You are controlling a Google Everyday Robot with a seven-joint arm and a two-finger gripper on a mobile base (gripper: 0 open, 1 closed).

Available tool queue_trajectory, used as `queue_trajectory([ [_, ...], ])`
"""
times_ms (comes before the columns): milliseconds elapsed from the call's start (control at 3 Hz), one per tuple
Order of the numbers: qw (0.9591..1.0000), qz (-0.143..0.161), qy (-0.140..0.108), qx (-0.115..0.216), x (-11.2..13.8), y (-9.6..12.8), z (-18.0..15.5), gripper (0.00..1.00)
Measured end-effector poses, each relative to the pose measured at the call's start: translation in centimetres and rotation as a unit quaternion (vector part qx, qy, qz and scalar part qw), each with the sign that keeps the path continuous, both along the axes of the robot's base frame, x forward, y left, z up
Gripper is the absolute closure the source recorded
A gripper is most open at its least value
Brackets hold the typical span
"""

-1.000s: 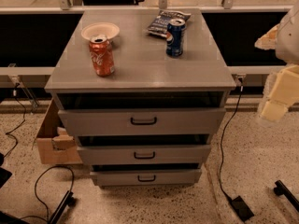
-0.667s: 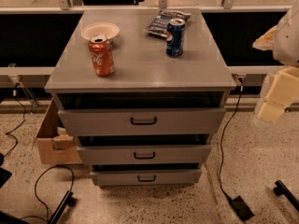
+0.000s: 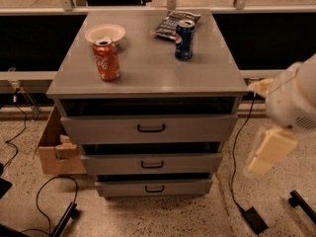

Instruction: Open bottom drawer

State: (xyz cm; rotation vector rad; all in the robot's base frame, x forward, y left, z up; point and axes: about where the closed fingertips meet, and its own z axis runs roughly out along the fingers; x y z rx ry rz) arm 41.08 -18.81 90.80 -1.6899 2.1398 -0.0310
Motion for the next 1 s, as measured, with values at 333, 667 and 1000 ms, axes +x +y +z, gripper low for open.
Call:
queue_trajectory([
  [333, 0.9998, 0.005, -0.006, 0.021, -1.6, 2.0, -5.5, 0.00],
  [667, 0.9996, 0.010, -0.001, 0.028, -2.9, 4.7, -12.1, 0.00],
  [1000, 0.9977, 0.011, 0.043, 0.051, -5.9, 7.9, -19.5, 0.00],
])
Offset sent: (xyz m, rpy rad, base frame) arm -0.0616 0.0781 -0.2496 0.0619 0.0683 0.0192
